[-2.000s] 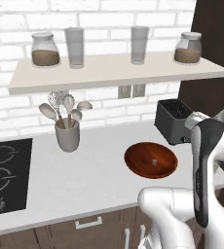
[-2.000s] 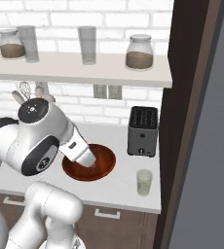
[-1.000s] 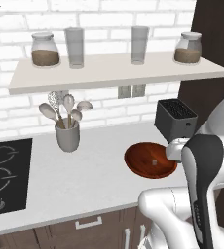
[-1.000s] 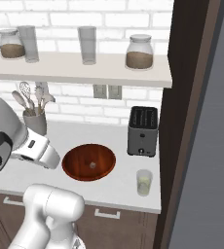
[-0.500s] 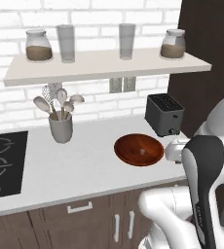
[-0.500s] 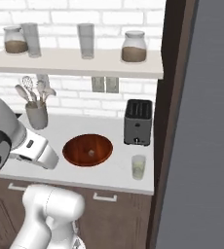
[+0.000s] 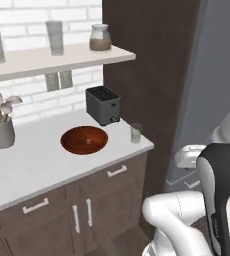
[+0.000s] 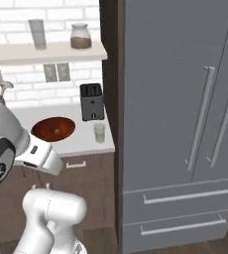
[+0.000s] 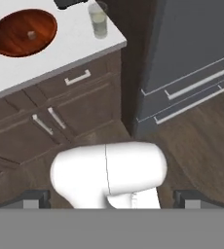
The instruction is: Grab a lemon wedge from the fridge and one ice cube from the ice bowl, and put them in the glass of lemonade.
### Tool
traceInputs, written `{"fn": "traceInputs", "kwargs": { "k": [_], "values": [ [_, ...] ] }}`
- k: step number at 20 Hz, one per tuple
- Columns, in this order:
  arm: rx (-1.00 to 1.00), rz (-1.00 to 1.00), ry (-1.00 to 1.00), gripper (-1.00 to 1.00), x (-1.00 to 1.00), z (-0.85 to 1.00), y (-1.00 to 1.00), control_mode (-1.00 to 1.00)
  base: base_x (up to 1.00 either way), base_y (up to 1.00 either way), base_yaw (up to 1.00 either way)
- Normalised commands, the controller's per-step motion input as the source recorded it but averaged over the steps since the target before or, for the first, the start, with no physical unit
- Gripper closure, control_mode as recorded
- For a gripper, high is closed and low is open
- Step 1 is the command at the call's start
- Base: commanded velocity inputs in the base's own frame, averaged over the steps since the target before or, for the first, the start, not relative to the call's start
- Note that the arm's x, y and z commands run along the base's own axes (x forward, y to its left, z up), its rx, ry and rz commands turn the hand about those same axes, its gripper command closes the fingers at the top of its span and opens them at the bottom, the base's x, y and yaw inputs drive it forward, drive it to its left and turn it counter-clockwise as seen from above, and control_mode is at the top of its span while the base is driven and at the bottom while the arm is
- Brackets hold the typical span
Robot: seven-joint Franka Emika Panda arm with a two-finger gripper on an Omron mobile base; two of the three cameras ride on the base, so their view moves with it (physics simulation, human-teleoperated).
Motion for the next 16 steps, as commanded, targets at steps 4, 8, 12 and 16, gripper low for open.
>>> {"fn": "traceInputs", "kwargs": {
  "k": [4,8,12,16],
  "values": [
    [0.0,0.0,0.0,-1.0,0.0,0.0,0.0,1.0,0.0,-0.99,-0.3],
    [0.0,0.0,0.0,-1.0,0.0,0.0,0.0,1.0,0.38,-1.0,0.14],
    [0.0,0.0,0.0,-1.0,0.0,0.0,0.0,1.0,0.39,-1.0,0.45],
    [0.0,0.0,0.0,-1.0,0.0,0.0,0.0,1.0,0.32,-1.0,0.54]
  ]
}}
